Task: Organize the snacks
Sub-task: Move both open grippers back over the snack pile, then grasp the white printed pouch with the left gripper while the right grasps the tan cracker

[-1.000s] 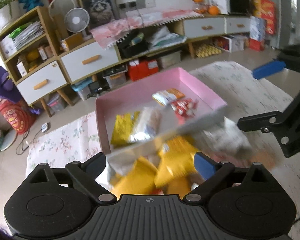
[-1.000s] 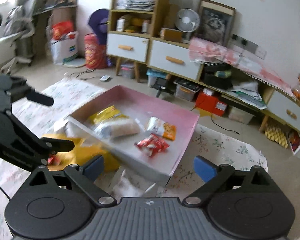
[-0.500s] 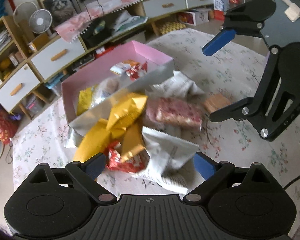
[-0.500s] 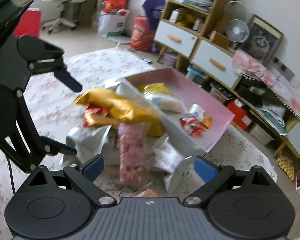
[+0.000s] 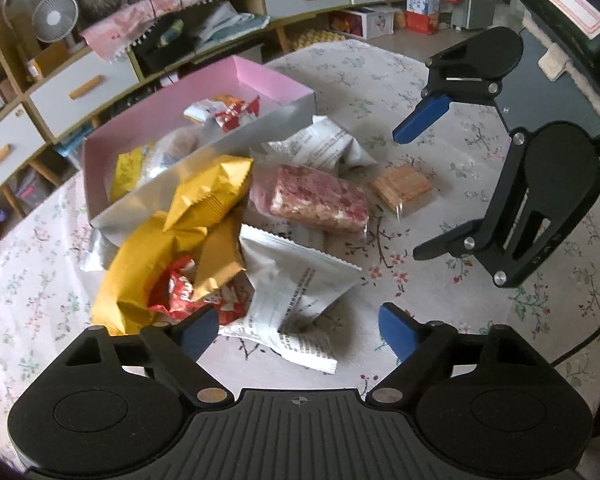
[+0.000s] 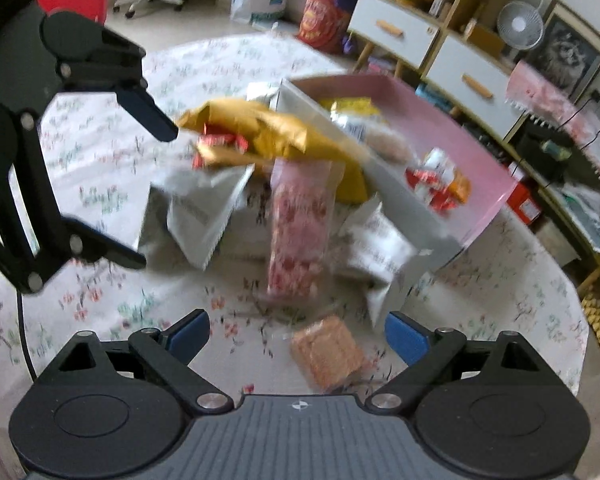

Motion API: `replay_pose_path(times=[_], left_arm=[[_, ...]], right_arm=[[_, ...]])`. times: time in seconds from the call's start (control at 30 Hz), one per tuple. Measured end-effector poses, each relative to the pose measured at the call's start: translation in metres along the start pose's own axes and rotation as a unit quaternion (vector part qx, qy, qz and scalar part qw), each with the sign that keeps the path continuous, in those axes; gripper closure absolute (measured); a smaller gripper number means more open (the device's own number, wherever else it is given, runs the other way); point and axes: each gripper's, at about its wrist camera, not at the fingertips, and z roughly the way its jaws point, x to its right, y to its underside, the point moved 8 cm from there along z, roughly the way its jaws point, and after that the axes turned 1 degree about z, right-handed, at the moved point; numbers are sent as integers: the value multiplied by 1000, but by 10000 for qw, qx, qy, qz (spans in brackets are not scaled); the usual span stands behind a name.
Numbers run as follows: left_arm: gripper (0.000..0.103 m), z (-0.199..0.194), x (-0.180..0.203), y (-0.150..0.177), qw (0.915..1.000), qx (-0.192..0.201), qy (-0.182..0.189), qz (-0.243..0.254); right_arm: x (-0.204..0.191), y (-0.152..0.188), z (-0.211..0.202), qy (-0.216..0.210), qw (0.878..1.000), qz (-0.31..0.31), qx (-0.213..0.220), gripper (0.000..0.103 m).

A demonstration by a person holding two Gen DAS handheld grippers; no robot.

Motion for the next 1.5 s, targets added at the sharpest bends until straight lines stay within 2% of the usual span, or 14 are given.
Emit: replay_pose_path(times=[0.07, 0.27, 0.4, 0.83, 1.07, 1.27, 1.5], left_arm=[[25, 5, 1, 1, 10000, -79, 52, -19], [27, 12, -1, 1, 9999, -154, 70, -9], [32, 17, -2, 2, 9998, -178, 68, 14], [41, 29, -4, 2, 9997, -207, -3, 97], [52, 31, -6, 1, 9996, -224, -114, 94], [57, 30, -5, 1, 9997, -211, -102, 92], [62, 28, -5, 1, 9996, -226, -125, 77]], right_arm=[[2, 3, 4, -15, 10000, 24, -63, 32], [13, 8, 13, -4, 9996, 208, -196, 41], [18, 11, 21, -29, 9993, 244, -287, 43], [24, 7, 26, -108, 9991, 350, -199, 47], [22, 5, 26, -171, 9990, 380, -168, 55], [21, 5, 25, -248, 9987, 404, -162, 61], [24, 8, 23, -182, 9988, 371, -252, 62]])
